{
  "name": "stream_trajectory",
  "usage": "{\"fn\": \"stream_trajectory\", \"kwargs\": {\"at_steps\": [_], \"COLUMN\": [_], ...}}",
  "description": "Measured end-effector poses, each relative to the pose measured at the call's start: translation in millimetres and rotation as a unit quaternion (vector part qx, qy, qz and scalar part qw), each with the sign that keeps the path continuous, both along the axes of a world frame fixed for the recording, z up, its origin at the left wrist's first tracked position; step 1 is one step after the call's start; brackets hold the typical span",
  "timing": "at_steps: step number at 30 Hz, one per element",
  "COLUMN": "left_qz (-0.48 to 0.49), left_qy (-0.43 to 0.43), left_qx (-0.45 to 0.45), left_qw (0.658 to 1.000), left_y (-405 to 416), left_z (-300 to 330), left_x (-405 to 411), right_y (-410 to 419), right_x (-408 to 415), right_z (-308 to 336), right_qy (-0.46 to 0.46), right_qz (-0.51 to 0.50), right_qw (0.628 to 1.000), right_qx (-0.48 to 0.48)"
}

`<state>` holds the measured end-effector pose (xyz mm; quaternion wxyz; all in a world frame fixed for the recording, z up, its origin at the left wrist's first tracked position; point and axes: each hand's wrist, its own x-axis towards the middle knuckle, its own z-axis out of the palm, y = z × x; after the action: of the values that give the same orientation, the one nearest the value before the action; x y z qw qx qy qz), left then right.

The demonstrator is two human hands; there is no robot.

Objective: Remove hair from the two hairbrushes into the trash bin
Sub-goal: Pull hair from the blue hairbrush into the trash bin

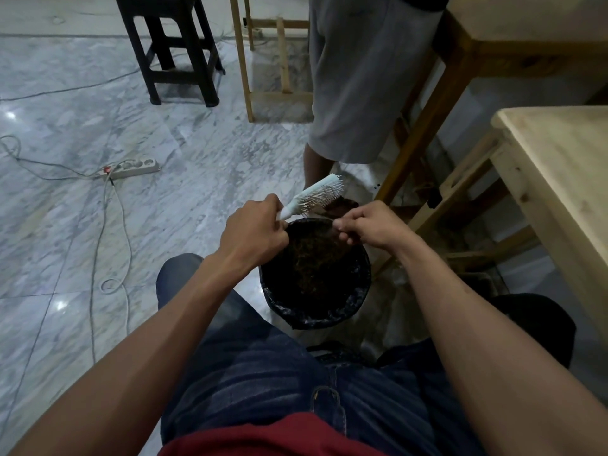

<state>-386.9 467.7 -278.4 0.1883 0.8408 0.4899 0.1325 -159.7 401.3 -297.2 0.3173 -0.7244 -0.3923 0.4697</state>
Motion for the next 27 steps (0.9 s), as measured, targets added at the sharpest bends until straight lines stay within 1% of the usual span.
{"fn": "stream_trajectory", "kwargs": {"at_steps": [3, 5, 7, 11, 13, 15, 17, 18, 20, 22, 24, 27], "left_qz": [0.012, 0.011, 0.004, -0.006, -0.018, -0.023, -0.005, 0.006, 0.030, 0.057, 0.061, 0.017], "left_qy": [0.014, 0.031, 0.044, 0.048, 0.046, 0.041, 0.025, 0.019, 0.014, 0.005, -0.011, -0.014], "left_qx": [0.002, 0.006, 0.010, 0.019, 0.017, 0.016, 0.019, 0.022, 0.028, 0.037, 0.039, 0.034], "left_qw": [1.000, 0.999, 0.999, 0.999, 0.999, 0.999, 0.999, 1.000, 0.999, 0.998, 0.997, 0.999], "left_y": [-1.6, -3.4, -5.9, -8.4, -10.0, -10.0, -6.0, -2.8, 3.7, 10.2, 13.4, 10.1], "left_z": [-3.1, -3.4, -4.2, -6.5, -6.2, -5.1, -3.2, -1.7, 2.0, 6.1, 8.6, 9.1], "left_x": [0.3, 0.3, 0.6, 1.6, 3.9, 4.9, 2.0, -0.4, -5.9, -10.6, -12.7, -9.4], "right_y": [-0.2, 0.4, 3.2, 12.5, 16.0, 16.9, 13.3, 11.0, 3.6, -4.1, -8.9, -5.5], "right_x": [5.5, 7.2, 6.6, -1.3, -7.9, -10.0, -6.6, -2.2, 7.6, 13.5, 14.8, 11.7], "right_z": [1.5, 5.0, 9.8, 18.0, 18.6, 17.7, 15.5, 12.5, 6.5, 2.0, 0.3, 2.6], "right_qy": [-0.069, -0.083, -0.087, -0.095, -0.110, -0.103, -0.104, -0.121, -0.173, -0.195, -0.170, -0.141], "right_qz": [0.044, 0.088, 0.107, 0.056, 0.038, 0.019, 0.020, 0.031, 0.062, 0.078, 0.095, 0.131], "right_qw": [0.996, 0.989, 0.985, 0.993, 0.993, 0.994, 0.994, 0.992, 0.982, 0.973, 0.972, 0.971], "right_qx": [-0.047, -0.090, -0.100, -0.053, -0.013, 0.021, 0.023, 0.010, -0.048, -0.099, -0.132, -0.142]}}
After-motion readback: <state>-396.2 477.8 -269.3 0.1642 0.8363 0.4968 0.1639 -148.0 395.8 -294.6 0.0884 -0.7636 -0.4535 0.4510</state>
